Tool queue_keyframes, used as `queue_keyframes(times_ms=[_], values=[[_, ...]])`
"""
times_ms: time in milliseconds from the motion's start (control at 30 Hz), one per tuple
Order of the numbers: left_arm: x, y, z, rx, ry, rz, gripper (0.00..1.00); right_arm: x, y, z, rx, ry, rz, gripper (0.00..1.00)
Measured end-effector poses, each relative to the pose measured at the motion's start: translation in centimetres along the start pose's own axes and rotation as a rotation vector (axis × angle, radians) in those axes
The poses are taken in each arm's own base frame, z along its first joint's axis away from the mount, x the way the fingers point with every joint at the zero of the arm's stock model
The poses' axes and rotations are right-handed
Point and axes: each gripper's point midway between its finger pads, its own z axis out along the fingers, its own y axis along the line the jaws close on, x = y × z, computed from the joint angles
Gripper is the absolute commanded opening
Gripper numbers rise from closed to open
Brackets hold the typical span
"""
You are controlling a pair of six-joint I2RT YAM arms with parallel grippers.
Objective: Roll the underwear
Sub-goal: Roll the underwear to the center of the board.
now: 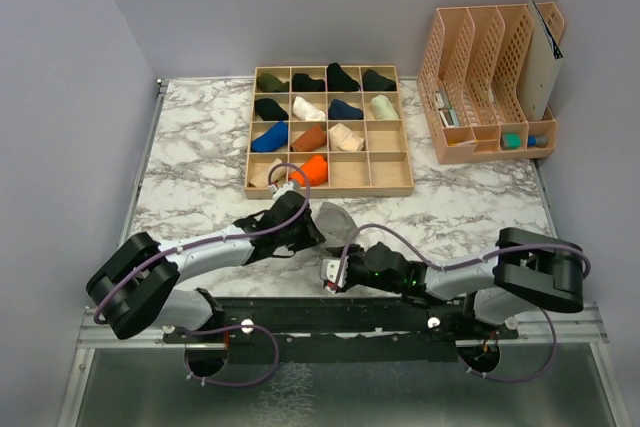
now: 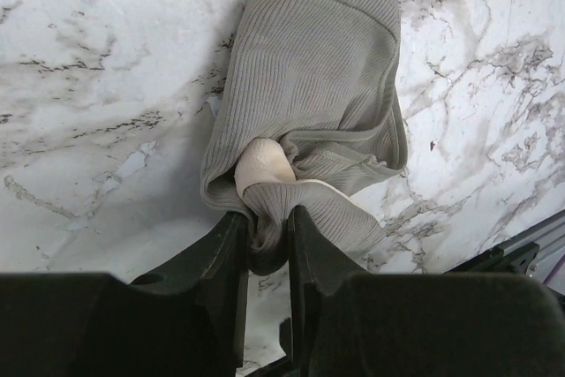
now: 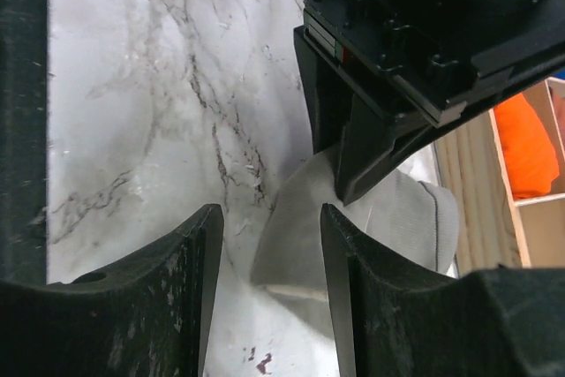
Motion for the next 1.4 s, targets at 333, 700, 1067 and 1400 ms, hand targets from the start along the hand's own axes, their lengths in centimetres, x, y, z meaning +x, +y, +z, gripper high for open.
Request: queue_keyframes(times_ms=[333,700,1067,1400], values=[[0.5,-0.1,-0.1,-0.008,0.031,-0.017,0.15,2.5,-0.5,1.2,0.069,0.107,-0.095,0.50],[0.5,0.0,-0.1,-0.012,0.034,-0.024,0.15,3.5,-1.5,1.8,0.172,0.135,-0.103,0.47],[0.0,0.3,-0.3,-0.018,0.027,-0.039,0.15,4.0,-2.6,2.4,0.248,0.175,-0.102,0.11],[0.4,1.2,-1.3,-0.012,0.057,-0.079,0.58,2.8,-1.6,2.7,0.189,0.117,0.014,0.04]])
